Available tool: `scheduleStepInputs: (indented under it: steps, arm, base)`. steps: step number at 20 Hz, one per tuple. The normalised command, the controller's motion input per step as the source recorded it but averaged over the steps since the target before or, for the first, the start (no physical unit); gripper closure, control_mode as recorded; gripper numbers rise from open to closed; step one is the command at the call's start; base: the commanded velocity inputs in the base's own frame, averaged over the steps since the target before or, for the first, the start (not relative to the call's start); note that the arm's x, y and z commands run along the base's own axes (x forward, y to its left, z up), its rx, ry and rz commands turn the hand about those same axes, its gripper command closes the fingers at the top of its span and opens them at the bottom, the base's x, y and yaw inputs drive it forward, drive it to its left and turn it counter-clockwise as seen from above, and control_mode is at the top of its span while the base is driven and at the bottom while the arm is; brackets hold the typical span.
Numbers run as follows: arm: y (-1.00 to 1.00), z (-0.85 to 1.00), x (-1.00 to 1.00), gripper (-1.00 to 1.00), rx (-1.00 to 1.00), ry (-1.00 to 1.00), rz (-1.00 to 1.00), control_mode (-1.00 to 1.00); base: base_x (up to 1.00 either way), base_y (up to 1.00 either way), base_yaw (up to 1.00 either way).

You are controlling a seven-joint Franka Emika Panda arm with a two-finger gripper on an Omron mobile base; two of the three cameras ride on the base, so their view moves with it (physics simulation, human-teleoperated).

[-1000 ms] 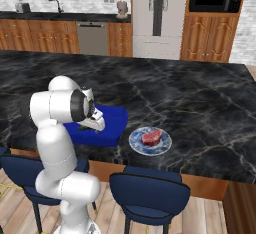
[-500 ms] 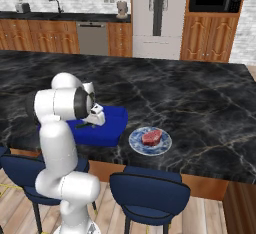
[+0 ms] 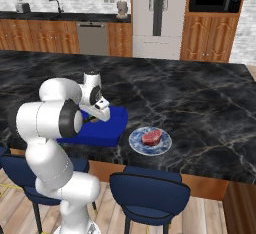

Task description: Create a steak meal by picking up the steak and asparagus from the tray and placing them on the plate. Leave the peach on the tray.

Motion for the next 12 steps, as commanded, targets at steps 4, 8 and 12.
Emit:
scheduleStepInputs:
  steps: [4,8,12]
  arm:
    - [-0.95,0.41,-0.11,1.00,0.02,0.00,-0.34,-1.00]
    - [-1.00,0.17,-0.11,1.00,0.04,0.00,-0.42,-1.00]
    - [-0.99,0.00,0.00,1.00,0.04,0.00,-0.49,-1.00]
  base:
    - [0.00,0.00,0.00]
    - [0.00,0.00,0.00]
    - [0.00,0.00,0.00]
